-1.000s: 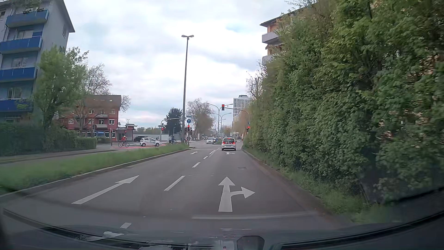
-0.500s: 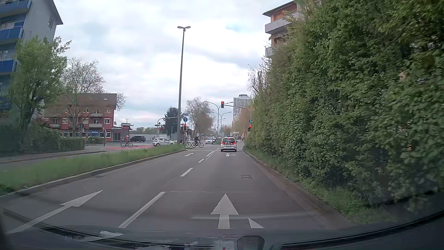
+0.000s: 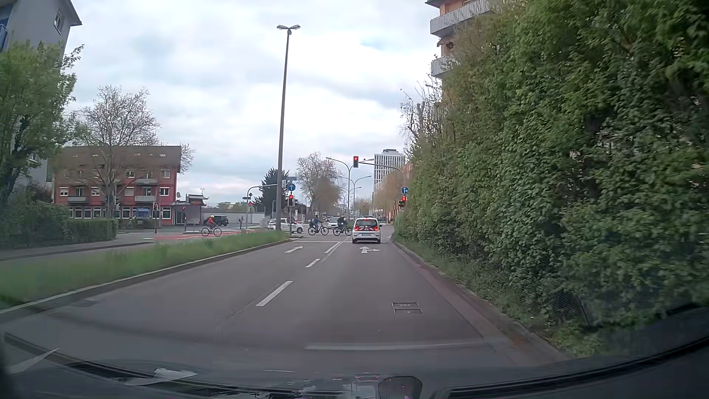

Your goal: Follow the waypoints while adhering to traffic rules and regulations

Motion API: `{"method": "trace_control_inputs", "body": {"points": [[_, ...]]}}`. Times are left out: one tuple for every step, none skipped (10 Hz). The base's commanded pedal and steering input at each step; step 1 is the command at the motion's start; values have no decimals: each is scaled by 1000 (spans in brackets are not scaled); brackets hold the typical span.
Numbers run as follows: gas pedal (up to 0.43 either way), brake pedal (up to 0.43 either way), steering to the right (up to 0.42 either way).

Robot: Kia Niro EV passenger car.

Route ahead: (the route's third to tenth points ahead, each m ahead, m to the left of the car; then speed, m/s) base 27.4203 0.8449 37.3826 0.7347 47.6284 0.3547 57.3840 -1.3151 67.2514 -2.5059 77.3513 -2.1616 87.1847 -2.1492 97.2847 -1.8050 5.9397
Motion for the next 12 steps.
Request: {"method": "trace_control_inputs", "body": {"points": [[0, 128, -1], [0, 134, 0], [0, 134, -1], [0, 140, 0], [0, 140, 0], [0, 140, -1], [0, 146, 0], [0, 146, 0], [0, 146, 0], [0, 146, 0], [0, 146, 0], [0, 146, 1]]}}
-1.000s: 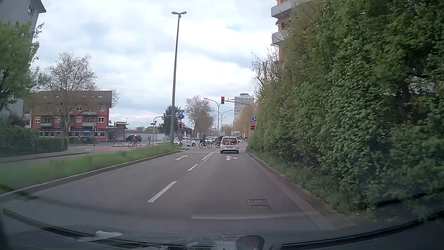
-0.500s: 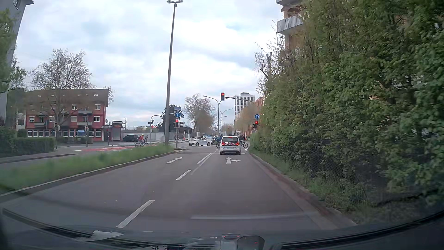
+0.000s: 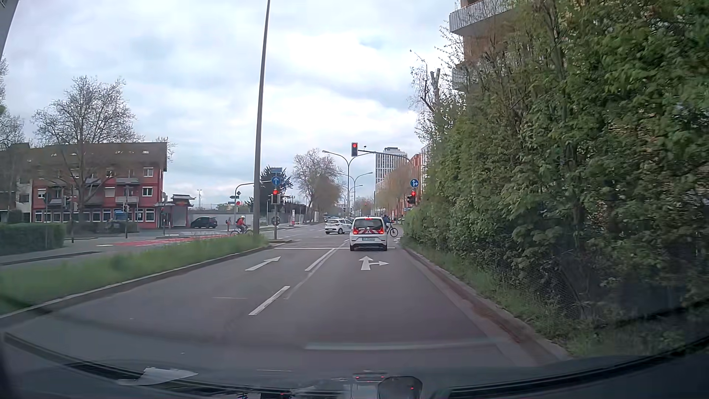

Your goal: Follow the waypoints while adhering to traffic rules and regulations

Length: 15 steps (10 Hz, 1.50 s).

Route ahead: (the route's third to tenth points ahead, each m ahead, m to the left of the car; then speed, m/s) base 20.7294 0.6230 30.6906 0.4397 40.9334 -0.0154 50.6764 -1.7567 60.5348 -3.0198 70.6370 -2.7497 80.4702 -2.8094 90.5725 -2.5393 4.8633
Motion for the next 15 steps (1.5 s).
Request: {"method": "trace_control_inputs", "body": {"points": [[0, 146, 9], [0, 140, 15], [0, 146, 14], [0, 134, 3], [0, 116, -8], [0, 110, -7], [0, 110, 5], [0, 116, 12], [0, 128, 10], [0, 134, 0], [0, 134, -6], [0, 122, -4], [0, 116, 0], [0, 110, 0], [0, 110, -1]]}}
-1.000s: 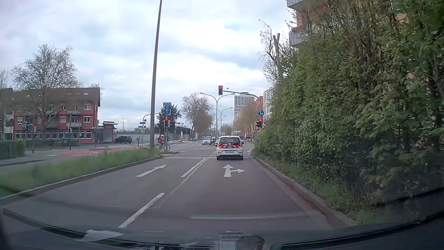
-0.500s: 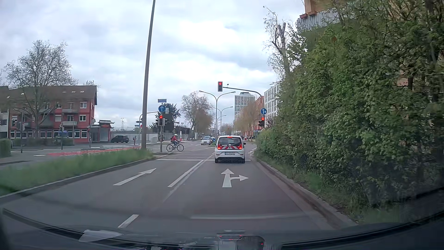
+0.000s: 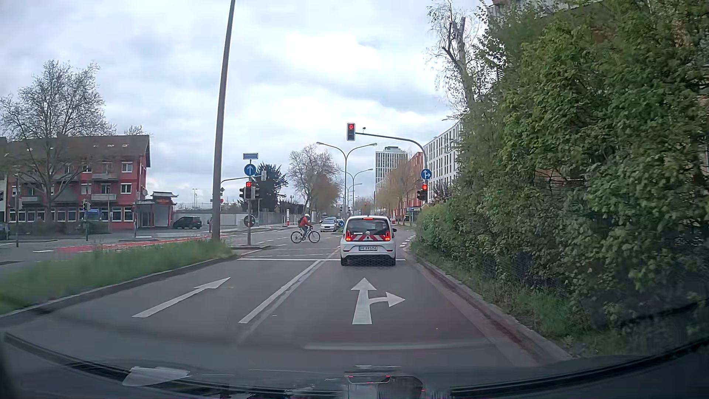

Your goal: Follow the waypoints while adhering to traffic rules and regulations

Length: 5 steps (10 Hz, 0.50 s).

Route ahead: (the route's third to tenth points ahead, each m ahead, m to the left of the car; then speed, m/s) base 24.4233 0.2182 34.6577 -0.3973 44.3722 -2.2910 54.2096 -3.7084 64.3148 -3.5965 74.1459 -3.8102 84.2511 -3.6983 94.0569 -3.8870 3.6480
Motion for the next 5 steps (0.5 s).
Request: {"method": "trace_control_inputs", "body": {"points": [[0, 110, -2], [0, 110, 0], [0, 110, 0], [0, 110, -1], [0, 116, -1]]}}
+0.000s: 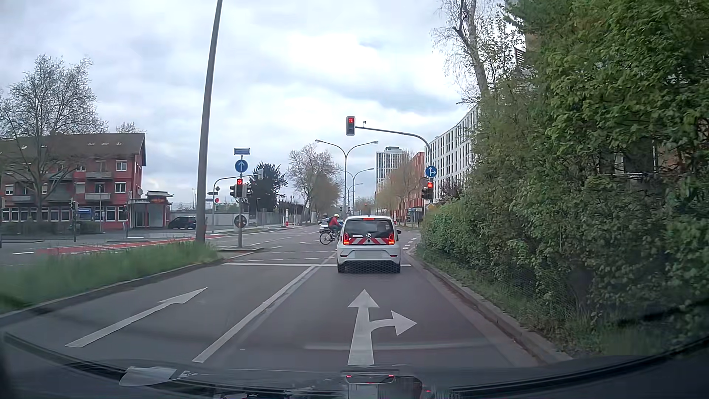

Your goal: Follow the waypoints while adhering to traffic rules and regulations

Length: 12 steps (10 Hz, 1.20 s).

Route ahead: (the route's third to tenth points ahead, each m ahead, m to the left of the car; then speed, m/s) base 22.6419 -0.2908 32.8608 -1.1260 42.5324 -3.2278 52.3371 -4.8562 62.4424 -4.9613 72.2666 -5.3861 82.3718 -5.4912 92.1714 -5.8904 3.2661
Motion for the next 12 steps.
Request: {"method": "trace_control_inputs", "body": {"points": [[0, 116, -1], [0, 116, 0], [0, 116, -1], [0, 128, -1], [0, 128, 0], [0, 128, 0], [0, 134, 0], [0, 134, 0], [0, 128, 0], [0, 128, 0], [0, 128, 0], [0, 116, 0]]}}
